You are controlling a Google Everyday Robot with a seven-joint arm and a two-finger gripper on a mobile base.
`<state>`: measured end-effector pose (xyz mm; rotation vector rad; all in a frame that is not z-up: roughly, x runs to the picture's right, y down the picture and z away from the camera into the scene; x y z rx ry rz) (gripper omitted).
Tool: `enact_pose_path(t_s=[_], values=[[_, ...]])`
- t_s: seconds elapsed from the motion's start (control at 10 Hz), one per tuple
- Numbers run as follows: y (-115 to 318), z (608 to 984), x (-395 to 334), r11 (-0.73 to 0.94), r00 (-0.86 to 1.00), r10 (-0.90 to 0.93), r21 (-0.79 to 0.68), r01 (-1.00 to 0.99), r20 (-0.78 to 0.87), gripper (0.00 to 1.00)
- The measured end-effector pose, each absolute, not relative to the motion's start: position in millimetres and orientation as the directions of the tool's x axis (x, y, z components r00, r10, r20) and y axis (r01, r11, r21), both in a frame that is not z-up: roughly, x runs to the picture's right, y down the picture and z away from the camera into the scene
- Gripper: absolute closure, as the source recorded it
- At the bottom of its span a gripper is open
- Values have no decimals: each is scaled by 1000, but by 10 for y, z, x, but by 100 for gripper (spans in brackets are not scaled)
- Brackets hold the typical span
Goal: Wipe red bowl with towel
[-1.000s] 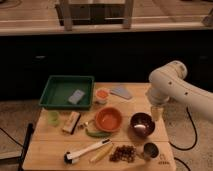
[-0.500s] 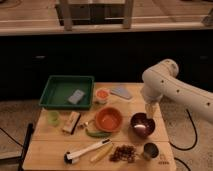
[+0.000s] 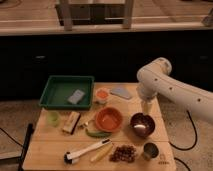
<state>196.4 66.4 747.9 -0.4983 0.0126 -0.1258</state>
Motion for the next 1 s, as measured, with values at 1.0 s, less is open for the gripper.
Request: enact_pose_path(t_s=[1.0], values=[[496,7887,1698,866,981,-187,-461,193,59,20]])
